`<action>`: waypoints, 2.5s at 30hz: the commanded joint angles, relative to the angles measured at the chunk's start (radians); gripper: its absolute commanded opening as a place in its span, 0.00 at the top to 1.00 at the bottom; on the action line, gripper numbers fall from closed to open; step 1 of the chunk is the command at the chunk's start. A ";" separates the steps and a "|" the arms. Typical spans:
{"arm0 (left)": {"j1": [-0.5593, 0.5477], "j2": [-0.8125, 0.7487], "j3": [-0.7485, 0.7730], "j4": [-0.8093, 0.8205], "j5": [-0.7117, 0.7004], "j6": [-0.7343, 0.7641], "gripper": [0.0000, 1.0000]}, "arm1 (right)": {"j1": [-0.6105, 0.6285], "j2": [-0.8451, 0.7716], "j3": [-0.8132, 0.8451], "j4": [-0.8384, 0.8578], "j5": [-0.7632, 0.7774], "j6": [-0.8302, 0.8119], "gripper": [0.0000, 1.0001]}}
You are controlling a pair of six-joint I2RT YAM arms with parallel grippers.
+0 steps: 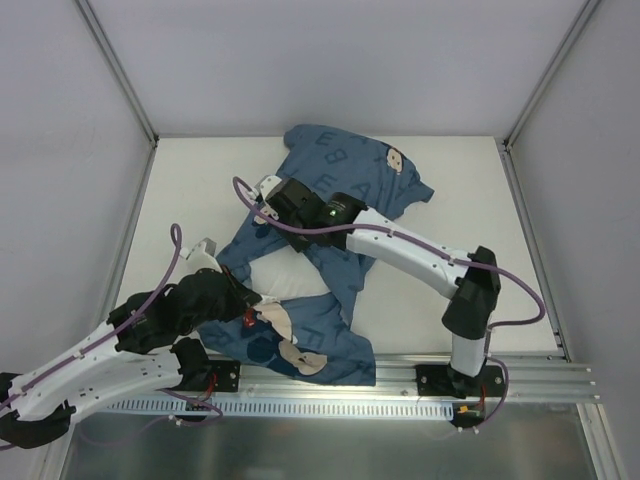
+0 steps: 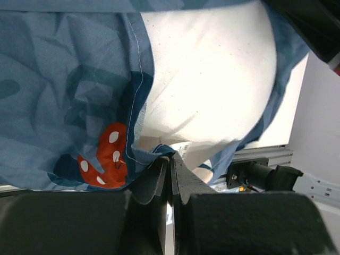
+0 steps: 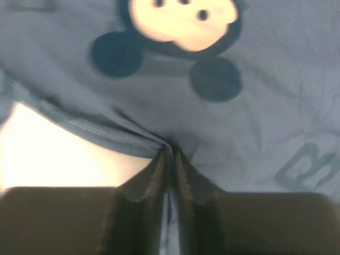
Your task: Remove the pillowcase from the pillow
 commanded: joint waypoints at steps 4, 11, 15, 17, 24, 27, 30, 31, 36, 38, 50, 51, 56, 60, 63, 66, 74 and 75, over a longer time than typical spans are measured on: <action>0.012 0.000 0.067 -0.014 -0.029 0.081 1.00 | -0.191 0.017 0.092 -0.090 0.110 0.180 0.99; 0.043 0.223 0.130 -0.009 0.073 0.139 1.00 | -0.448 -0.198 -0.038 -0.001 0.077 0.380 0.99; 0.092 0.383 0.211 0.041 0.113 0.249 1.00 | -0.479 -0.330 -0.171 0.013 0.133 0.401 0.99; 0.182 0.427 0.231 0.061 0.142 0.301 1.00 | -0.487 -0.391 -0.266 0.015 0.159 0.427 0.99; 0.563 0.439 0.315 0.107 0.354 0.540 1.00 | -0.503 -0.701 -0.432 -0.016 0.146 0.453 0.99; 0.627 0.447 0.354 0.109 0.423 0.568 1.00 | -0.499 -0.781 -0.414 -0.074 0.134 0.450 0.99; 0.628 0.486 0.368 0.112 0.467 0.558 1.00 | -0.493 -0.832 -0.429 -0.088 0.111 0.452 0.99; 0.629 0.499 0.368 0.117 0.480 0.553 1.00 | -0.490 -0.833 -0.454 -0.088 0.110 0.455 0.99; 0.628 0.554 0.282 0.147 0.526 0.538 1.00 | -0.493 -0.714 -0.535 -0.085 0.211 0.409 0.99; 0.628 0.550 0.242 0.166 0.561 0.524 1.00 | -0.494 -0.657 -0.494 -0.141 0.188 0.400 0.99; 0.625 0.458 0.038 0.244 0.593 0.483 1.00 | 0.035 -0.357 -0.141 -0.171 0.332 0.410 0.21; 0.625 0.451 0.033 0.248 0.592 0.483 1.00 | 0.062 -0.300 -0.107 -0.194 0.331 0.424 0.20; 0.626 0.444 0.013 0.255 0.597 0.487 1.00 | 0.118 -0.197 -0.090 -0.177 0.308 0.435 0.18; 0.625 0.439 0.000 0.261 0.598 0.489 1.00 | 0.130 -0.117 -0.127 -0.179 0.277 0.461 0.11; 0.625 0.430 -0.017 0.268 0.598 0.489 1.00 | 0.127 -0.053 -0.187 -0.171 0.274 0.496 0.05; 0.626 0.419 -0.037 0.273 0.598 0.484 1.00 | 0.127 0.018 -0.221 -0.171 0.286 0.528 0.02; 0.626 0.373 -0.091 0.276 0.606 0.475 1.00 | 0.086 0.044 -0.228 -0.165 0.257 0.565 0.99; 0.628 0.370 -0.095 0.276 0.610 0.473 1.00 | 0.078 0.024 -0.228 -0.154 0.261 0.564 0.99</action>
